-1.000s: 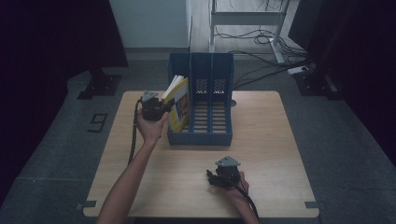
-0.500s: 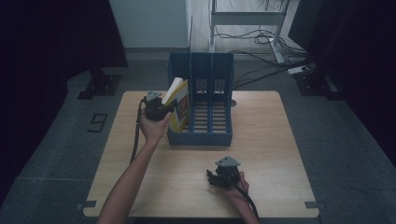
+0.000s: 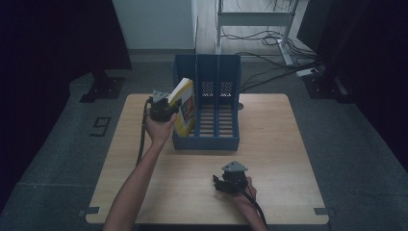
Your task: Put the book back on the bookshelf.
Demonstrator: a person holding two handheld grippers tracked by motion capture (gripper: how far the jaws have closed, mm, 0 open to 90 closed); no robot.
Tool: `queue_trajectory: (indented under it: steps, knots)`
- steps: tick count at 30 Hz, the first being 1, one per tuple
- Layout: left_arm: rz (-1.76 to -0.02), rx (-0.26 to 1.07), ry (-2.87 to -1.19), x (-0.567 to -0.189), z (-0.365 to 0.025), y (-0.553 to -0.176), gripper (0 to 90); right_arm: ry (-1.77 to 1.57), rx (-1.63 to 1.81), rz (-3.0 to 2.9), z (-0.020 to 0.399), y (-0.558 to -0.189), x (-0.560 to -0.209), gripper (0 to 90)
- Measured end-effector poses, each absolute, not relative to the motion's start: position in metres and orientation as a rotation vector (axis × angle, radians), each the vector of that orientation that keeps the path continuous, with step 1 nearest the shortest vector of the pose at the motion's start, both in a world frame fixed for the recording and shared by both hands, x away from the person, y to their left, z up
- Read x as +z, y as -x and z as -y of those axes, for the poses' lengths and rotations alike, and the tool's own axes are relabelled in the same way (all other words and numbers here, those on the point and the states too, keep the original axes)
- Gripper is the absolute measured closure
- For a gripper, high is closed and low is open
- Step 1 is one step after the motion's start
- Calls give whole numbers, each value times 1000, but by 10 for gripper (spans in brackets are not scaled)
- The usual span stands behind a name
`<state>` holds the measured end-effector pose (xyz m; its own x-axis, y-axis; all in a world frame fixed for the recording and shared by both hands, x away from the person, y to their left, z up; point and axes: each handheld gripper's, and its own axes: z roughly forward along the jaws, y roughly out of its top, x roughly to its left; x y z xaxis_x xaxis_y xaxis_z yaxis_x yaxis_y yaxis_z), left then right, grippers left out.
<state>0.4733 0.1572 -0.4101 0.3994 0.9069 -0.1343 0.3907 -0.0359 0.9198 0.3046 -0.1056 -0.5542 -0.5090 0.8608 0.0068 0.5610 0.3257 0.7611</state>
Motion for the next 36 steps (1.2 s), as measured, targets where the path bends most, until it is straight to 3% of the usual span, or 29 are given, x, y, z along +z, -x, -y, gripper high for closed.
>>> queue_trajectory:
  steps: [10,23,36]
  knots:
    - [-1195,672,-1576,-395,-149,-491,755,-1258,1019,-2196,106,-305,-554,295]
    - [-1268,696,-1551,-418,-135,-512,755,-1260,1020,-2197,106,-305,-554,295]
    - [-1310,711,-1487,-425,-140,-509,734,-1259,1019,-2196,106,-305,-554,295]
